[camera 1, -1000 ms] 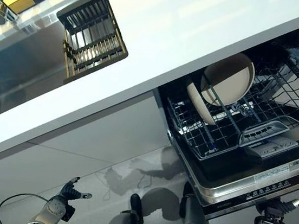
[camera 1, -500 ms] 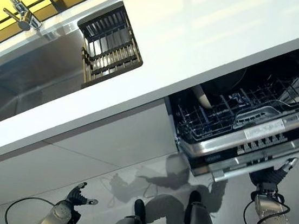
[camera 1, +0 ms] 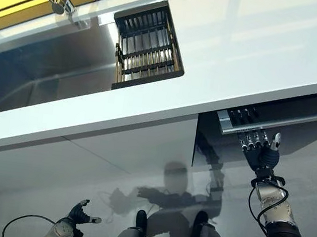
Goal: Take plates into dishwasher
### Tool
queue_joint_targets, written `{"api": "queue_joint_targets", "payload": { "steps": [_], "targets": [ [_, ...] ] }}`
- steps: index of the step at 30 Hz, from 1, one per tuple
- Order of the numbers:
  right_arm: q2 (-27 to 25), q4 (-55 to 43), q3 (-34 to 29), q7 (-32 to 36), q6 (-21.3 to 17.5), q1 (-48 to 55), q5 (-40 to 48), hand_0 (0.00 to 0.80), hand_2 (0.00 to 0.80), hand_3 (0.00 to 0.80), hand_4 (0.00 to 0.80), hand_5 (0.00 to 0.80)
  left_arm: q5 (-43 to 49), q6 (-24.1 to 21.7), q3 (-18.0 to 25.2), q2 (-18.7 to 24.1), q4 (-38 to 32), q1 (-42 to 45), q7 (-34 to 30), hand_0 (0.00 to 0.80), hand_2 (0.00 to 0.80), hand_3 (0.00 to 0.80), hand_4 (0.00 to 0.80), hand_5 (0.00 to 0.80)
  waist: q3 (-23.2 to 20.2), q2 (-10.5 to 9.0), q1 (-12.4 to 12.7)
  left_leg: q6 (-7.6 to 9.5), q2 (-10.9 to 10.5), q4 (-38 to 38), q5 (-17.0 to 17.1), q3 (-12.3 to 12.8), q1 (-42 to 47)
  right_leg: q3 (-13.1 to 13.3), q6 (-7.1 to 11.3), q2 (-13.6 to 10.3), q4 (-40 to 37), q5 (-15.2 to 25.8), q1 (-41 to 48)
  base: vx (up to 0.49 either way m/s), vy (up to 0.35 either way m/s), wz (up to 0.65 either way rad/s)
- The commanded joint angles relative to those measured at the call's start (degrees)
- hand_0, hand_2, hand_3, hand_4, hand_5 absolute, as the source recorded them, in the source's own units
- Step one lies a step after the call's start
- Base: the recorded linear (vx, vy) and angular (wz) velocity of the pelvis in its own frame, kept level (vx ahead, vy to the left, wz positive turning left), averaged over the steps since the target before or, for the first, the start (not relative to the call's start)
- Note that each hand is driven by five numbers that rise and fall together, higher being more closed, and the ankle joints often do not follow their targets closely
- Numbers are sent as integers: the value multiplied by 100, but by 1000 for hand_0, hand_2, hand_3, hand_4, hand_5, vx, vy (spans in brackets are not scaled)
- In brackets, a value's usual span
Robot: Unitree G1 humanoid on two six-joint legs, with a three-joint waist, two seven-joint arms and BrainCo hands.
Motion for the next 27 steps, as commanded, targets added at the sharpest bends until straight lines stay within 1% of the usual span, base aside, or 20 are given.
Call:
{"api": "queue_joint_targets", "payload": {
  "steps": [1, 5, 7, 10, 12, 14, 17, 21, 23, 26, 27],
  "targets": [
    [255, -812, 277, 533, 21, -732, -194, 0, 0, 0, 0, 0, 360, -115, 218, 358, 37, 102, 29, 0, 0, 0, 0, 0, -304, -348, 233, 482, -312, -37, 449, 312, -80, 347, 377, 94, -954, 607, 621, 41, -33, 13],
    [293, -848, 275, 412, -28, -763, -197, 0, 0, 0, 0, 0, 408, -124, 241, 368, 63, 123, 33, 0, 0, 0, 0, 0, -340, -412, 271, 465, -295, -171, 485, 294, 20, 307, 409, 128, -1142, 674, 767, 17, -21, 6],
    [330, -860, 285, 260, -128, -730, -331, 0, 0, 0, 0, 0, 417, -108, 260, 364, 71, 132, 28, 0, 0, 0, 0, 0, -352, -447, 284, 454, -280, -235, 498, 295, 75, 276, 417, 142, -1236, 701, 850, 0, 0, 0],
    [312, -930, 343, -225, -439, -547, -866, 0, 0, 0, 0, 0, 386, -14, 291, 303, 81, 188, -19, 0, 0, 0, 0, 0, -421, -533, 268, 434, -258, -399, 531, 307, 241, 257, 425, 203, -1482, 755, 1056, 0, 0, 0],
    [310, -986, 340, -414, -456, -463, -1009, 0, 0, 0, 0, 0, 389, -14, 314, 279, 83, 222, -10, 0, 0, 0, 0, 0, -442, -553, 256, 428, -247, -446, 539, 318, 307, 253, 424, 219, -1546, 765, 1129, 0, 0, 0],
    [244, -983, 374, -920, -479, -262, -1503, 0, 0, 0, 0, 0, 383, 32, 372, 243, 87, 285, -5, 0, 0, 0, 0, 0, -513, -616, 227, 401, -201, -526, 548, 355, 461, 257, 422, 246, -1707, 797, 1307, 36, 30, -3],
    [9, -812, 451, -1981, -295, 69, -2459, 0, 0, 0, 0, 0, 355, 81, 453, 237, 93, 376, -48, 0, 0, 0, 0, 0, -660, -718, 180, 370, -158, -678, 578, 378, 680, 276, 434, 299, -1970, 874, 1559, 43, 40, 0],
    [-267, -739, 478, -2862, 94, 689, -3638, 0, 0, 0, 0, 0, 289, 129, 513, 123, 44, 584, 72, 0, 0, 0, 0, 0, -814, -862, 134, 343, -118, -994, 565, 393, 1084, 364, 491, 367, -2327, 938, 1955, 55, 59, 4],
    [-444, -650, 385, -3109, 291, 1243, -4294, 0, 0, 0, 0, 0, 392, 153, 606, 26, 41, 735, 85, 0, 0, 0, 0, 0, -996, -973, 90, 324, -103, -1275, 605, 434, 1355, 445, 531, 414, -2611, 1030, 2203, 86, 109, 7],
    [-426, -398, 186, -3142, 537, 1758, -4451, 0, 0, 0, 0, 0, 370, 143, 746, -53, 126, 866, 63, 0, 0, 0, 0, 0, -1210, -1073, 5, 290, -79, -1479, 592, 510, 1645, 518, 568, 450, -2819, 1100, 2417, 112, 121, 4],
    [-409, -236, 116, -3193, 581, 1936, -4726, 0, 0, 0, 0, 0, 361, 134, 813, -84, 186, 905, 42, 0, 0, 0, 0, 0, -1300, -1108, -25, 284, -75, -1540, 577, 547, 1744, 541, 587, 454, -2897, 1128, 2496, 109, 129, -9]
  ]
}}
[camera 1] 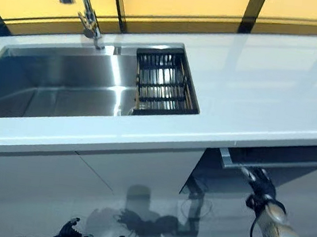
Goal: Take plates into dishwasher
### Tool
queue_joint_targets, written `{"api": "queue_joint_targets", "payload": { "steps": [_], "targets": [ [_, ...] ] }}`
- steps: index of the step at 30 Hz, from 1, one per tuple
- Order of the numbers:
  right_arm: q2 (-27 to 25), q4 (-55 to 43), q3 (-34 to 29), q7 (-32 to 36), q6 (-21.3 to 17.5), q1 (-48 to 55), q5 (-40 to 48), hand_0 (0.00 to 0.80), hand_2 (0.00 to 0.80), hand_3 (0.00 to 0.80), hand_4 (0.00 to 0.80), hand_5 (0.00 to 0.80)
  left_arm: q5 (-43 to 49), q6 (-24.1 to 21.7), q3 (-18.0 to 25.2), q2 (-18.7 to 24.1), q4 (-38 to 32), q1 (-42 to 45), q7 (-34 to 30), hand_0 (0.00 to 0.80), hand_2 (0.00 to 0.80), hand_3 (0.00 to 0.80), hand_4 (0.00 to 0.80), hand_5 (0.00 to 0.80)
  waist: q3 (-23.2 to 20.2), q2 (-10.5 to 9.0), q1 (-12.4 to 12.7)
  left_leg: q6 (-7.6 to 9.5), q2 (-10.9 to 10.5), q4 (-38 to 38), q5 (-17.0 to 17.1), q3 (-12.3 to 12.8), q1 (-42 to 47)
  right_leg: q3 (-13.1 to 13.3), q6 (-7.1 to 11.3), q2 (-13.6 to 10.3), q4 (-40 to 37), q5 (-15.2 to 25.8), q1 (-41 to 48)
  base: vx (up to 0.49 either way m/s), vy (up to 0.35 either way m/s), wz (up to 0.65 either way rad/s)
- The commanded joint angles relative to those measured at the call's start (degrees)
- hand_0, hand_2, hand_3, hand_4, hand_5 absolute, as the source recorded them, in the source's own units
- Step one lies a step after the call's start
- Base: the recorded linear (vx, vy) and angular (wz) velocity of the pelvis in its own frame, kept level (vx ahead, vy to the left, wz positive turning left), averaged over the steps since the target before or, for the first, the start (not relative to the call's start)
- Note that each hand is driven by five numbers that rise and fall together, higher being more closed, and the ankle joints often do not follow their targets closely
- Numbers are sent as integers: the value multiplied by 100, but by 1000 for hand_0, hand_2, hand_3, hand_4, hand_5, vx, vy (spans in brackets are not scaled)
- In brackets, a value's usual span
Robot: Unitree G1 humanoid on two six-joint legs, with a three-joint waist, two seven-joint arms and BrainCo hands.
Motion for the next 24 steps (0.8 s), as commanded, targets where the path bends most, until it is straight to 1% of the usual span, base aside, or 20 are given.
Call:
{"api": "queue_joint_targets", "payload": {
  "steps": [1, 4, 5, 6, 7, 9, 10, 13, 14, 15, 17, 22, 24],
  "targets": [
    [-134, 188, -257, -187, 46, 247, -816, 0, 0, 0, 0, 0, 155, -64, 319, 120, 167, 24, 43, 0, 0, 0, 0, 0, -440, -352, -48, 156, -126, -36, 279, 337, 29, 421, 245, -9, -798, 491, 499, 81, 134, -2],
    [-266, 585, -254, -198, 170, 544, -1784, 0, 0, 0, 0, 0, 61, -51, 509, 66, 285, 60, -17, 0, 0, 0, 0, 0, -591, -416, -114, 156, -136, -241, 244, 404, 287, 464, 301, 1, -979, 560, 687, 18, 132, 4],
    [-308, 747, -229, -141, 156, 593, -1947, 0, 0, 0, 0, 0, 4, -39, 550, 56, 327, 54, -33, 0, 0, 0, 0, 0, -630, -428, -129, 152, -141, -320, 251, 415, 361, 469, 317, 10, -1032, 583, 738, -16, 153, 1],
    [-330, 879, -221, -25, 236, 626, -2111, 0, 0, 0, 0, 0, -36, -39, 580, 47, 374, 47, -49, 0, 0, 0, 0, 0, -664, -438, -140, 149, -147, -379, 255, 421, 406, 476, 330, 18, -1074, 600, 768, -31, 176, -2],
    [-396, 1231, -245, 192, 280, 680, -2144, 0, 0, 0, 0, 0, -141, -84, 643, 17, 543, 5, -90, 0, 0, 0, 0, 0, -732, -446, -160, 151, -166, -550, 287, 420, 526, 492, 356, 37, -1195, 661, 854, -36, 160, -3],
    [-372, 1575, -228, 390, 234, 696, -2254, 0, 0, 0, 0, 0, -242, -86, 674, -12, 648, -33, -101, 0, 0, 0, 0, 0, -781, -450, -163, 145, -174, -656, 304, 433, 618, 474, 375, 51, -1250, 682, 914, -40, 152, 2],
    [-355, 1905, -228, 365, 120, 722, -2313, 0, 0, 0, 0, 0, -349, -143, 718, -39, 829, -70, -137, 0, 0, 0, 0, 0, -829, -453, -161, 152, -190, -730, 306, 429, 687, 458, 383, 59, -1297, 699, 979, -39, 138, 1],
    [-219, 2313, -287, 387, -60, 770, -2228, 0, 0, 0, 0, 0, -389, -191, 800, -136, 1067, -111, -144, 0, 0, 0, 0, 0, -915, -473, -163, 184, -215, -764, 273, 462, 772, 424, 405, 54, -1282, 697, 1030, -30, 101, -5],
    [-208, 2339, -285, 371, -90, 773, -2227, 0, 0, 0, 0, 0, -391, -193, 801, -141, 1088, -114, -146, 0, 0, 0, 0, 0, -921, -476, -162, 188, -217, -765, 270, 466, 780, 423, 408, 52, -1280, 697, 1035, -14, 75, -2],
    [-158, 2392, -291, 311, -226, 795, -2151, 0, 0, 0, 0, 0, -413, -206, 842, -173, 1183, -120, -145, 0, 0, 0, 0, 0, -964, -486, -166, 205, -227, -772, 254, 484, 811, 421, 419, 49, -1272, 703, 1051, 0, 55, 0],
    [-50, 2392, -317, 242, -368, 829, -2112, 0, 0, 0, 0, 0, -488, -195, 870, -179, 1238, -120, -170, 0, 0, 0, 0, 0, -1010, -485, -183, 232, -251, -783, 225, 493, 846, 455, 429, 47, -1280, 703, 1073, 9, 55, -1],
    [190, 2398, -329, 28, -513, 956, -2120, 0, 0, 0, 0, 0, -496, -183, 955, -178, 1302, -82, -204, 0, 0, 0, 0, 0, -1068, -473, -217, 282, -285, -794, 182, 500, 886, 529, 445, 48, -1279, 694, 1095, 19, 30, -1],
    [284, 2575, -315, 21, -675, 991, -2148, 0, 0, 0, 0, 0, -533, -150, 978, -157, 1326, -78, -196, 0, 0, 0, 0, 0, -1097, -459, -209, 308, -302, -792, 158, 494, 912, 532, 456, 38, -1273, 679, 1124, 34, 19, 0]
  ]
}}
